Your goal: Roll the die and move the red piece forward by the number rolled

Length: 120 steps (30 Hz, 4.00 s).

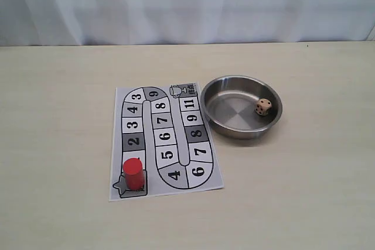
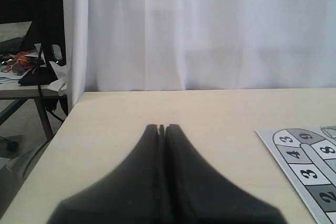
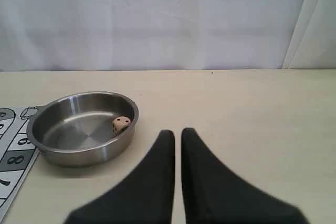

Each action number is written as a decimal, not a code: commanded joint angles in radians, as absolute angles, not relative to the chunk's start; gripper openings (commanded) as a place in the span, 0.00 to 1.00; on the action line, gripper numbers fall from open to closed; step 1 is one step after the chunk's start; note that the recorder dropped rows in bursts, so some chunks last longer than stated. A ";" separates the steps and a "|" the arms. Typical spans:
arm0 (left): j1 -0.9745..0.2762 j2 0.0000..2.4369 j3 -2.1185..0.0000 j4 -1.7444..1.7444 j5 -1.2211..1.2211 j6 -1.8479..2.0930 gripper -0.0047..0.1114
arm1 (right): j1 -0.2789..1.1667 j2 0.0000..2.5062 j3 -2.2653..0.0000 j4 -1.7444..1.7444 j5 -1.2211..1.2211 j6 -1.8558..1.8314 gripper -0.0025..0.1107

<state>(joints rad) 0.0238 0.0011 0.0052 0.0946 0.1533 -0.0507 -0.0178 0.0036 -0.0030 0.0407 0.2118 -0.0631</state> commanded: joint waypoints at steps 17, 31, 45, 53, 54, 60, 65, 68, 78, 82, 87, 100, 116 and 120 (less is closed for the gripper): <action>0.024 0.000 0.000 0.094 0.144 -0.053 0.04 | -0.020 0.000 0.000 0.147 -0.058 -0.064 0.06; 0.024 0.000 0.000 0.094 0.142 -0.053 0.04 | -0.020 0.247 -0.505 0.157 0.369 -0.067 0.06; 0.024 0.000 0.000 0.094 0.142 -0.053 0.04 | -0.020 0.734 -0.799 0.175 0.486 -0.257 0.31; 0.024 0.000 0.000 0.094 0.144 -0.053 0.04 | -0.020 0.967 -0.861 0.452 0.568 -0.545 0.32; 0.024 0.000 0.000 0.094 0.144 -0.053 0.04 | -0.020 0.998 -0.874 0.500 0.589 -0.607 0.35; 0.024 0.000 0.000 0.094 0.144 -0.053 0.04 | -0.020 1.168 -0.953 0.587 0.690 -0.704 0.51; 0.024 0.000 0.000 0.094 0.144 -0.053 0.04 | -0.005 1.300 -1.025 0.583 0.760 -0.704 0.51; 0.024 0.000 0.000 0.094 0.144 -0.053 0.04 | 0.064 1.367 -1.073 0.488 0.757 -0.704 0.48; 0.024 0.000 0.000 0.094 0.144 -0.053 0.04 | 0.223 1.623 -1.302 0.076 0.807 -0.475 0.48; 0.024 0.000 0.000 0.094 0.142 -0.053 0.04 | 0.223 1.703 -1.342 0.064 0.807 -0.569 0.48; 0.024 0.000 0.000 0.094 0.142 -0.053 0.04 | 0.223 1.818 -1.418 0.055 0.847 -0.582 0.53; 0.024 0.000 0.000 0.094 0.142 -0.053 0.04 | 0.223 2.030 -1.558 0.064 0.853 -0.704 0.56; 0.024 0.000 0.000 0.094 0.144 -0.053 0.04 | 0.223 2.126 -1.558 0.041 0.779 -0.467 0.56; 0.024 0.000 0.000 0.094 0.144 -0.053 0.04 | 0.223 2.130 -1.558 -0.031 0.769 -0.379 0.56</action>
